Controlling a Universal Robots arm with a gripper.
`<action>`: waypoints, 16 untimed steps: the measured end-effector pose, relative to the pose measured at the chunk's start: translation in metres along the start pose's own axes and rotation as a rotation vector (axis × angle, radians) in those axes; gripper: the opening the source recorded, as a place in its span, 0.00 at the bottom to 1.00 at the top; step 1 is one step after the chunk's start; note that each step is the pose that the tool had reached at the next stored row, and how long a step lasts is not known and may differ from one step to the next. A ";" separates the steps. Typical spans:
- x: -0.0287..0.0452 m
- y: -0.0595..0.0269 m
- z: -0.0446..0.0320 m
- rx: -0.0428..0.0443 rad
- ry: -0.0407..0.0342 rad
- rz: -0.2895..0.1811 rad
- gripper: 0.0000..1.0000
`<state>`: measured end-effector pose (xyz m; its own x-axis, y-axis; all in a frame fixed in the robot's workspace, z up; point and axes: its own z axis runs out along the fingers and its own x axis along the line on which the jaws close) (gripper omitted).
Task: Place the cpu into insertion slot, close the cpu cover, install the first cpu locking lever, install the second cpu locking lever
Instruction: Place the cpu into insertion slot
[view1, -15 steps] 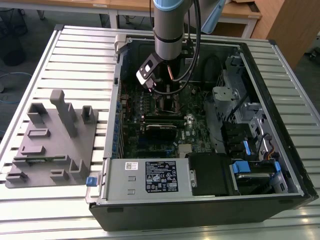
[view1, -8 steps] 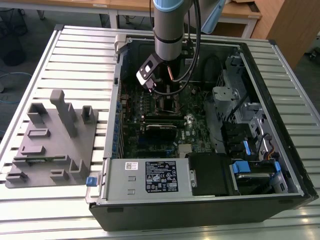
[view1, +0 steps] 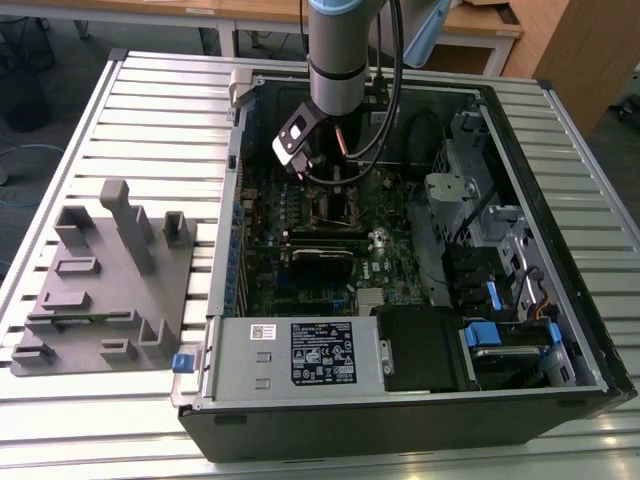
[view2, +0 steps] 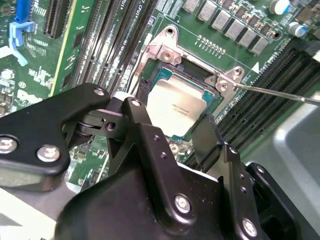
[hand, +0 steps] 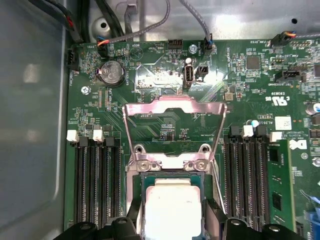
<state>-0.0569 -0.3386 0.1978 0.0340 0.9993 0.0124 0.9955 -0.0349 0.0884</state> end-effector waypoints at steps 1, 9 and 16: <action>0.0001 0.0002 -0.0023 -0.0001 0.0002 0.000 0.61; 0.0002 0.0010 -0.0107 -0.0002 0.0003 0.000 0.61; 0.0002 0.0010 -0.0108 -0.0001 0.0001 0.000 0.53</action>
<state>-0.0569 -0.3386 0.2086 0.0339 0.9993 0.0126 0.9955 -0.0349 0.0885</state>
